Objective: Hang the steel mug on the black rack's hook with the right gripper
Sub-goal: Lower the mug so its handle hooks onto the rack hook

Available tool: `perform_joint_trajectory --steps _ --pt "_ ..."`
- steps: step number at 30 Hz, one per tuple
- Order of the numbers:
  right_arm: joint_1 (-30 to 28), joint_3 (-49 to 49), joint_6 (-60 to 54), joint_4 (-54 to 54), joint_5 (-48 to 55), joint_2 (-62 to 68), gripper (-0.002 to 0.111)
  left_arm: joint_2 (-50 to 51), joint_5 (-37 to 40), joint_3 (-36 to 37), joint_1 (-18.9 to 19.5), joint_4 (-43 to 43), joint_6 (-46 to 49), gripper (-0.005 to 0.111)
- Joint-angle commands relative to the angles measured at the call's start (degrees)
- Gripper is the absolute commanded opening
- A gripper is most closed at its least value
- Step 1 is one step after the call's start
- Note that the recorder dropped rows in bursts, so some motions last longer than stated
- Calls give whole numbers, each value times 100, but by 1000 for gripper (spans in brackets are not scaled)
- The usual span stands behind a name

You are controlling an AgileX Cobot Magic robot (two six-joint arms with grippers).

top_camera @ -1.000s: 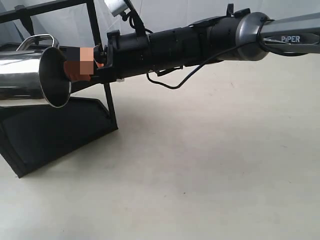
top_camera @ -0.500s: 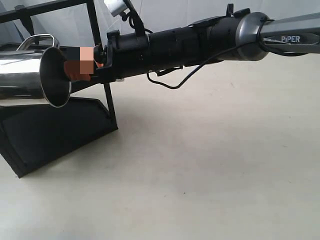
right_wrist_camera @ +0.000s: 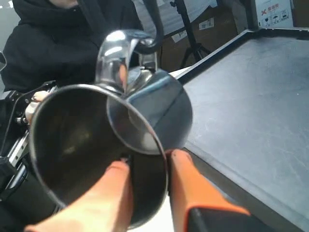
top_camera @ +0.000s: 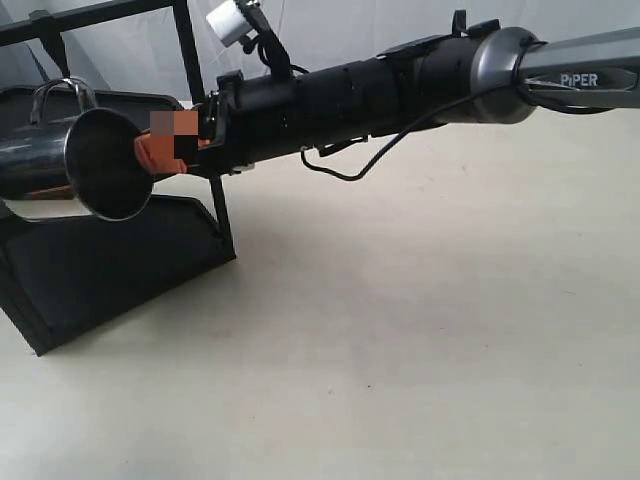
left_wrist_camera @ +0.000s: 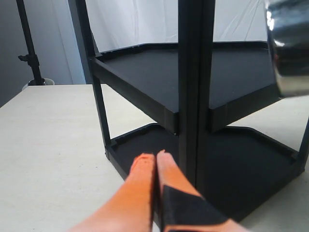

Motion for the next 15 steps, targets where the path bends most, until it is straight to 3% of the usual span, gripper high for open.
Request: perform_joint_trajectory --steps 1,15 --pt "-21 2 -12 -3 15 -8 26 -27 -25 -12 -7 15 -12 2" --pt "-21 -26 -12 30 127 -18 27 -27 -25 -12 -7 15 -12 2"
